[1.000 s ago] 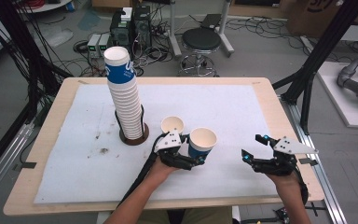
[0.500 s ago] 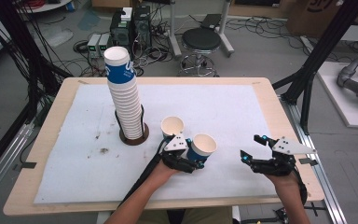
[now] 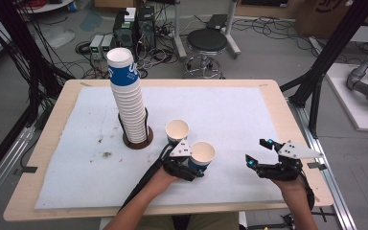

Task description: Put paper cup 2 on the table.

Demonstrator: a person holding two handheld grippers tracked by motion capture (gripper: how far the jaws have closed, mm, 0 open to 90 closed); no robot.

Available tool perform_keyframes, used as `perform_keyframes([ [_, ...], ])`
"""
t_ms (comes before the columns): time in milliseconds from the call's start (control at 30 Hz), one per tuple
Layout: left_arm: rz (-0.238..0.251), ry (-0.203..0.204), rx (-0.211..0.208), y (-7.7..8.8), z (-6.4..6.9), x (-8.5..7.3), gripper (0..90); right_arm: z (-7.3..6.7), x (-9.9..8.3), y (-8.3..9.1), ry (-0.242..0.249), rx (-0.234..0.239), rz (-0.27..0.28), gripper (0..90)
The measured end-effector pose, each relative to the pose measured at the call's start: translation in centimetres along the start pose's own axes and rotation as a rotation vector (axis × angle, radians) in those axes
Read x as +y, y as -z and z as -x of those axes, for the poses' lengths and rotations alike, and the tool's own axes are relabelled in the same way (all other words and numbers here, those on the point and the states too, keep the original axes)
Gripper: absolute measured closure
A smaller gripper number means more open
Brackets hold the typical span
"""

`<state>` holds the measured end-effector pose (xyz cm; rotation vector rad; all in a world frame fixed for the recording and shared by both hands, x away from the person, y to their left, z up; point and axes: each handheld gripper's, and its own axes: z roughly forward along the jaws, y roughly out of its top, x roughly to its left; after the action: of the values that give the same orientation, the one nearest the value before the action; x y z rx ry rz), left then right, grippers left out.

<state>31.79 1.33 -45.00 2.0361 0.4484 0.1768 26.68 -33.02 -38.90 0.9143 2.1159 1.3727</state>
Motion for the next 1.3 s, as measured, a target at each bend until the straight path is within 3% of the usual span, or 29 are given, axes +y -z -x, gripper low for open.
perform_keyframes([
  [167, -0.007, 0.012, -0.002, 0.2, -0.1, -0.2, 25.3, -0.1, 0.0, -0.1, -0.002, 0.002, 0.0, 20.4],
  [467, 0.045, 0.05, -0.005, 1.1, -0.4, -0.7, 16.6, -0.1, -0.1, -0.1, -0.006, 0.004, -0.005, 20.3],
  [733, 0.023, 0.054, -0.008, 2.0, -0.2, -1.1, 16.6, -0.2, -0.1, -0.3, -0.001, 0.01, -0.008, 20.4],
  [1100, 0.045, 0.062, 0.013, 5.5, -0.5, -1.9, 16.5, -0.2, -0.1, -0.4, -0.001, 0.011, -0.01, 20.3],
  [1300, 0.115, 0.062, 0.029, 8.5, -0.8, -2.5, 16.5, -0.2, -0.2, -0.5, 0.004, 0.007, -0.007, 20.3],
])
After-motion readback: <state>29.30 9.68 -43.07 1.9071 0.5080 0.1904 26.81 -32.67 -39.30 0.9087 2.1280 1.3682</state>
